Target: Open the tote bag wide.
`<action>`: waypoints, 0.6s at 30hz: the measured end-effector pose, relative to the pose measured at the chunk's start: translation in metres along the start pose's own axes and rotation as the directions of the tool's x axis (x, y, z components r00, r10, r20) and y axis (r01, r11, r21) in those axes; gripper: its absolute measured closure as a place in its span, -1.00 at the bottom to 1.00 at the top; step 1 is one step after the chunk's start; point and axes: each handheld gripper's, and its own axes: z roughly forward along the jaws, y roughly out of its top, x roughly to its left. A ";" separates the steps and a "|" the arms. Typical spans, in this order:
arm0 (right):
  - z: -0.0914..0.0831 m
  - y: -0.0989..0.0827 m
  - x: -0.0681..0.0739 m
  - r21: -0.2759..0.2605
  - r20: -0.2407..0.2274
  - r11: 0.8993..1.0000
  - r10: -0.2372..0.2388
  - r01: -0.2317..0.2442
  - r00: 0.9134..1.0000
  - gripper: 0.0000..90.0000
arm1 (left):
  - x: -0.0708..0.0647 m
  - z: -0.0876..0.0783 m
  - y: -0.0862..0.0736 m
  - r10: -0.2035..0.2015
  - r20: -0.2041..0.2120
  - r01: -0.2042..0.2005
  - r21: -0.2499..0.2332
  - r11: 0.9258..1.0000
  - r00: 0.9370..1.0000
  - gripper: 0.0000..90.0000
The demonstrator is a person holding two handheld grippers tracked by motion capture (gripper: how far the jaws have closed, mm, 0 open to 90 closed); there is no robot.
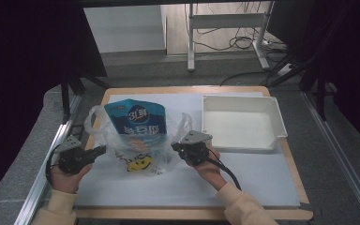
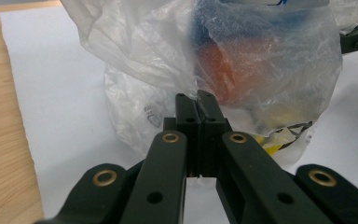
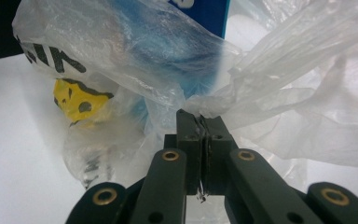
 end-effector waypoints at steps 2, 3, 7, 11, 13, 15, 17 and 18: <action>0.001 -0.001 0.000 0.007 -0.002 1.000 0.000 0.000 1.000 0.93 | 0.000 0.001 -0.002 0.001 0.001 -0.001 0.008 1.000 1.000 1.00; 0.001 -0.002 0.000 0.008 -0.001 1.000 -0.001 0.001 1.000 0.93 | 0.000 0.002 -0.003 0.001 0.001 -0.001 0.013 1.000 1.000 1.00; 0.003 -0.005 0.000 0.016 -0.002 1.000 0.001 -0.001 1.000 0.93 | 0.002 0.003 -0.007 -0.004 0.000 0.004 0.021 1.000 1.000 1.00; 0.007 -0.009 0.001 0.034 -0.005 0.999 0.005 -0.005 1.000 0.93 | 0.002 0.006 -0.010 -0.005 0.000 0.005 0.036 0.999 1.000 1.00; 0.009 -0.011 0.001 0.040 -0.007 0.999 0.004 -0.004 1.000 0.93 | 0.002 0.007 -0.010 -0.005 0.000 0.005 0.038 0.999 1.000 1.00; 0.010 -0.012 0.002 0.046 -0.007 0.999 0.005 -0.005 1.000 0.93 | 0.002 0.009 -0.011 -0.005 0.001 0.005 0.043 0.999 1.000 1.00; 0.012 -0.015 0.002 0.061 -0.012 0.998 0.006 -0.005 1.000 0.93 | 0.003 0.011 -0.013 -0.009 0.002 0.009 0.052 0.999 1.000 1.00; 0.013 -0.016 0.003 0.064 -0.013 0.998 0.007 -0.006 1.000 0.93 | 0.004 0.012 -0.014 -0.010 0.003 0.010 0.055 0.998 1.000 1.00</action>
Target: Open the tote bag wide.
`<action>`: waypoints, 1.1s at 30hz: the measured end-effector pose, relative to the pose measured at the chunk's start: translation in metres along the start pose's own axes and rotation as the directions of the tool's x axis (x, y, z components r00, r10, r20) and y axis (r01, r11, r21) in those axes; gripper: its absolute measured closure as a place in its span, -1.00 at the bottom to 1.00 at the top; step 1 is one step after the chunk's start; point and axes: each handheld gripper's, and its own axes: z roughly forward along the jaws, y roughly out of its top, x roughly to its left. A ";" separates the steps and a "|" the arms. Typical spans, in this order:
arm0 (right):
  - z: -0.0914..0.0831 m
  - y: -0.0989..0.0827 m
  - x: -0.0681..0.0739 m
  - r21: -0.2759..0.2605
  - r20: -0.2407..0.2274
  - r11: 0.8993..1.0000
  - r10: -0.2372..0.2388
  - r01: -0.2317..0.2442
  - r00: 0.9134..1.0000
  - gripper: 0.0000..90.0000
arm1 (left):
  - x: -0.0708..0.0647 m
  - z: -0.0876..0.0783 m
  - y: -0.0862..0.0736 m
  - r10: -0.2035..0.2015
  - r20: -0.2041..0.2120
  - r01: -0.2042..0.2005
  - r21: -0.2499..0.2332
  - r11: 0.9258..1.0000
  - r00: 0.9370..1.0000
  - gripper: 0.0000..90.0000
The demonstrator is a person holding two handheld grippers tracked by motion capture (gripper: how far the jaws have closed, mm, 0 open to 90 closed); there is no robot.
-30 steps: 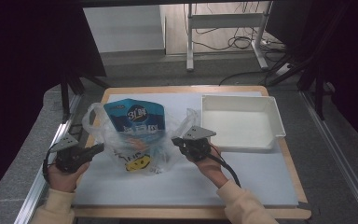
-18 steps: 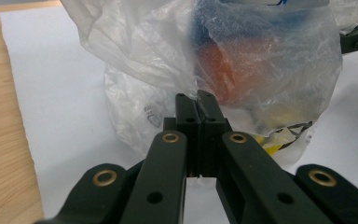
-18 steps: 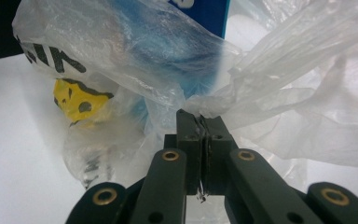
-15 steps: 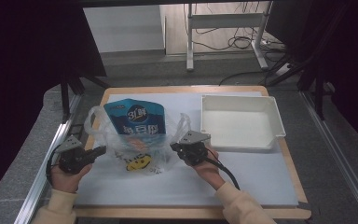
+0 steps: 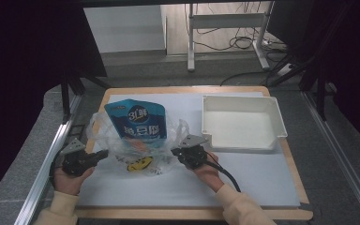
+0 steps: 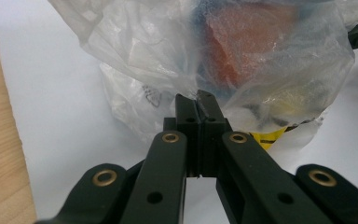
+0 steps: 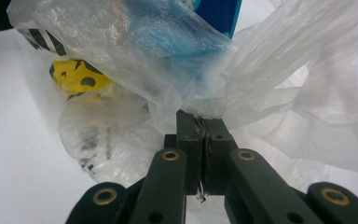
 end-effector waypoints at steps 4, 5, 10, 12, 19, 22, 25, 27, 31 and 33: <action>0.003 -0.004 0.000 0.017 -0.007 1.000 0.002 -0.002 1.000 0.93 | 0.000 0.004 -0.003 0.001 0.002 -0.001 0.020 1.000 1.000 1.00; 0.003 -0.004 0.000 0.017 -0.007 1.000 0.002 -0.002 1.000 0.93 | 0.000 0.004 -0.003 0.001 0.002 -0.001 0.020 1.000 1.000 1.00; 0.005 -0.016 0.003 0.057 -0.023 0.998 0.006 -0.004 1.000 0.93 | 0.001 0.010 -0.011 -0.011 0.006 0.011 0.050 0.999 1.000 1.00; 0.006 -0.019 0.003 0.069 -0.024 0.998 0.013 -0.012 1.000 0.93 | 0.002 0.012 -0.012 -0.008 0.008 0.008 0.060 0.998 1.000 1.00; 0.008 -0.024 0.003 0.086 -0.029 0.996 0.021 -0.018 0.999 0.93 | 0.003 0.016 -0.016 -0.017 0.006 0.016 0.079 0.997 1.000 1.00; 0.009 -0.025 0.003 0.098 -0.033 0.995 0.024 -0.021 0.999 0.93 | 0.002 0.020 -0.018 -0.014 0.007 0.013 0.094 0.995 1.000 1.00; 0.010 -0.027 0.002 0.109 -0.033 0.994 0.028 -0.024 0.999 0.93 | 0.002 0.023 -0.020 -0.012 0.005 0.011 0.108 0.994 1.000 1.00; 0.010 -0.029 0.002 0.120 -0.035 0.992 0.032 -0.027 0.999 0.93 | 0.002 0.026 -0.022 -0.014 0.003 0.013 0.122 0.992 1.000 1.00; 0.010 -0.029 0.002 0.125 -0.035 0.992 0.033 -0.028 0.999 0.93 | 0.002 0.028 -0.024 -0.012 -0.002 0.012 0.137 0.991 1.000 1.00; 0.009 -0.030 0.002 0.129 -0.036 0.991 0.036 -0.031 0.999 0.93 | 0.002 0.030 -0.027 -0.006 -0.008 0.007 0.148 0.989 1.000 1.00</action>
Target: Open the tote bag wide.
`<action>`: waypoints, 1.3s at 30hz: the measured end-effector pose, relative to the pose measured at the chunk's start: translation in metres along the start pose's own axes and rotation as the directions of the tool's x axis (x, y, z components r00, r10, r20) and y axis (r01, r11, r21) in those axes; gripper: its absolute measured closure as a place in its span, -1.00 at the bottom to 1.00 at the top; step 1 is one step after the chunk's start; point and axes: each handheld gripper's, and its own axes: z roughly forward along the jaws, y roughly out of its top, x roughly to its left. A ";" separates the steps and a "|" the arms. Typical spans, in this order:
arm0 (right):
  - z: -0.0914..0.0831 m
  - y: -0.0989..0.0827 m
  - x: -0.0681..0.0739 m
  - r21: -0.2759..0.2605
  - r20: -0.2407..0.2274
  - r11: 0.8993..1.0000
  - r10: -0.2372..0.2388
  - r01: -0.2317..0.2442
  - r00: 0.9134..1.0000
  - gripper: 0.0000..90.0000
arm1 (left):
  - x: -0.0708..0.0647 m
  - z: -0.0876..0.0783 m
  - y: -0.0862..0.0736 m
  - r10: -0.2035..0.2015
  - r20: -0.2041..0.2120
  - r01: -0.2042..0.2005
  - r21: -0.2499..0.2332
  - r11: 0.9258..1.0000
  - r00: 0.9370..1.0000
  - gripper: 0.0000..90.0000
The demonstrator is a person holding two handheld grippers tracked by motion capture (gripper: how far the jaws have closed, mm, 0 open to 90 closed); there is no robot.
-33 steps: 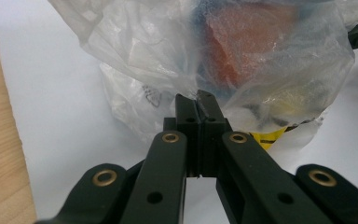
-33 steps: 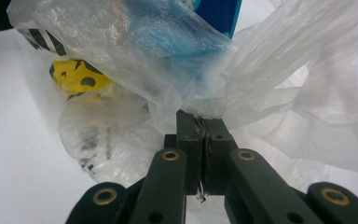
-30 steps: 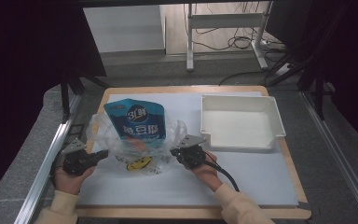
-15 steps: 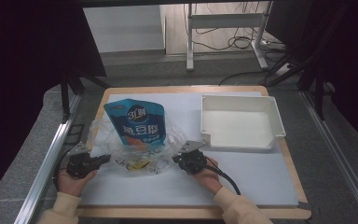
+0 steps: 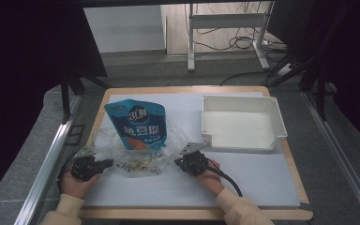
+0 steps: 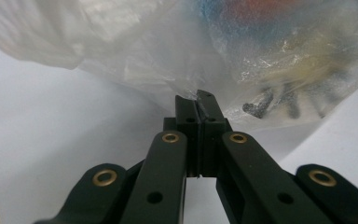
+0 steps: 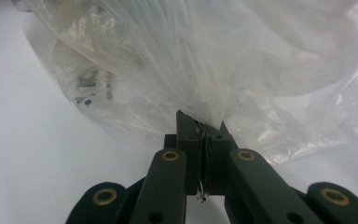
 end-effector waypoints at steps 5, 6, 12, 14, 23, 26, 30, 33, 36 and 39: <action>-0.001 -0.001 -0.001 0.013 -0.001 1.000 0.008 -0.008 1.000 0.93 | -0.001 0.006 -0.003 0.008 -0.008 -0.008 0.025 1.000 1.000 1.00; -0.001 -0.001 -0.001 0.015 -0.002 1.000 0.011 -0.011 1.000 0.93 | -0.001 0.006 -0.003 0.008 -0.008 -0.008 0.025 1.000 1.000 1.00; -0.002 -0.001 -0.001 0.023 0.000 1.000 0.001 -0.001 1.000 0.93 | -0.001 0.010 -0.005 0.010 -0.014 -0.010 0.047 0.999 1.000 1.00; -0.002 -0.001 -0.001 0.025 -0.002 1.000 0.008 -0.008 1.000 0.93 | -0.001 0.010 -0.005 0.007 -0.014 -0.006 0.045 0.999 1.000 1.00; -0.003 0.000 -0.001 0.019 -0.008 1.000 0.001 -0.001 1.000 0.77 | -0.001 0.011 -0.005 0.006 -0.013 -0.006 0.043 0.999 1.000 1.00; -0.007 0.001 -0.002 0.010 -0.017 1.000 0.008 -0.008 1.000 0.54 | -0.001 0.011 -0.005 0.005 -0.009 -0.004 0.042 0.999 1.000 1.00; -0.022 0.003 0.000 -0.018 -0.020 1.000 0.013 -0.013 1.000 0.32 | -0.001 0.011 -0.005 0.002 -0.004 -0.001 0.040 0.999 1.000 1.00; -0.042 0.004 -0.001 -0.063 -0.014 0.998 0.024 -0.025 1.000 0.23 | -0.001 0.011 -0.005 0.002 -0.004 -0.001 0.042 0.999 1.000 1.00; -0.058 0.004 -0.002 -0.098 -0.004 0.994 0.038 -0.038 0.999 0.20 | -0.001 0.011 -0.005 0.002 -0.003 -0.002 0.042 0.999 1.000 1.00; -0.089 0.005 -0.010 -0.171 0.030 0.984 0.061 -0.055 0.998 0.17 | -0.002 0.012 -0.004 0.004 -0.003 -0.004 0.045 0.999 1.000 1.00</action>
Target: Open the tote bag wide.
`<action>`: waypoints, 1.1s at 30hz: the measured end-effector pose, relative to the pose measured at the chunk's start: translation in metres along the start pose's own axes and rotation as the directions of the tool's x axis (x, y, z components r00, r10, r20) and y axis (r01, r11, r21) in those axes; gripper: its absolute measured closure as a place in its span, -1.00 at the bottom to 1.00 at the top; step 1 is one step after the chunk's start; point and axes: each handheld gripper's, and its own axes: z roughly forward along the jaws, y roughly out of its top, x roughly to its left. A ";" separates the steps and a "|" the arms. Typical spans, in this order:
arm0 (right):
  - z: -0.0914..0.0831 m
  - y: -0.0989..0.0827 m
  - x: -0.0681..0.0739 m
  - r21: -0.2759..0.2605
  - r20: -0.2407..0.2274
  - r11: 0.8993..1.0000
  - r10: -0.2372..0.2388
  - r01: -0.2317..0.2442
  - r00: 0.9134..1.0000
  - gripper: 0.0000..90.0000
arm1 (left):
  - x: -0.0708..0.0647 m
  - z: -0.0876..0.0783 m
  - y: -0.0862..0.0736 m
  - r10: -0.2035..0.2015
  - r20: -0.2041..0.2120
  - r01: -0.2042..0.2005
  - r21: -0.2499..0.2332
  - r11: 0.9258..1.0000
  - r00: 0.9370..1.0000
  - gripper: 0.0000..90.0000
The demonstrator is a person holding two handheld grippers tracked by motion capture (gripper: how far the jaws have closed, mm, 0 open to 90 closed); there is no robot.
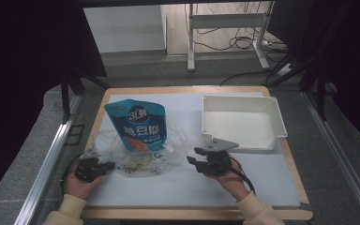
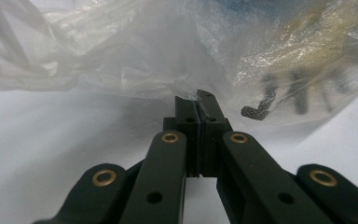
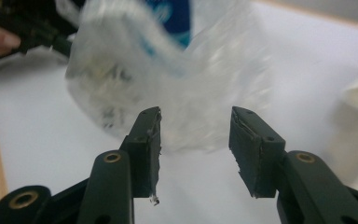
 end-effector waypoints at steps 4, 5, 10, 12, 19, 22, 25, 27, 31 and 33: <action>-0.016 0.012 -0.013 -0.059 0.040 0.998 0.021 -0.019 0.999 0.15 | -0.001 0.001 0.001 0.006 -0.001 -0.006 0.001 1.000 1.000 1.00; -0.017 0.015 -0.015 -0.070 0.044 0.997 0.025 -0.022 0.999 0.15 | -0.001 0.001 0.001 0.007 -0.001 -0.007 0.002 1.000 1.000 1.00; -0.013 0.034 -0.023 -0.105 0.045 0.994 0.038 -0.033 0.998 0.11 | -0.001 0.001 0.001 0.002 0.001 -0.002 -0.003 1.000 1.000 1.00; -0.007 0.042 -0.025 -0.118 0.043 0.992 0.040 -0.034 0.998 0.10 | -0.001 0.001 0.001 0.002 0.000 -0.002 -0.005 1.000 1.000 1.00; 0.022 0.069 -0.022 -0.116 0.027 0.993 0.023 -0.019 0.999 0.08 | -0.001 0.002 0.001 0.003 -0.001 -0.003 -0.004 1.000 1.000 1.00; 0.034 0.075 -0.023 -0.101 0.028 0.995 0.024 -0.021 0.999 0.08 | 0.000 0.002 0.001 0.004 0.007 -0.004 -0.006 1.000 1.000 1.00; 0.043 0.078 -0.024 -0.084 0.036 0.996 0.020 -0.017 0.999 0.08 | 0.000 0.002 0.001 0.004 0.008 -0.004 -0.006 1.000 1.000 1.00; 0.054 0.079 -0.026 -0.060 0.041 0.998 0.021 -0.018 0.999 0.08 | -0.001 0.002 0.001 0.009 0.004 -0.009 -0.003 1.000 1.000 1.00; 0.062 0.078 -0.025 -0.037 0.037 0.999 0.022 -0.021 0.999 0.08 | -0.001 0.002 0.001 0.011 0.003 -0.011 -0.002 1.000 1.000 1.00; 0.065 0.077 -0.025 -0.027 0.035 0.999 0.024 -0.023 0.999 0.08 | -0.001 0.002 0.001 0.011 0.004 -0.011 -0.001 1.000 1.000 1.00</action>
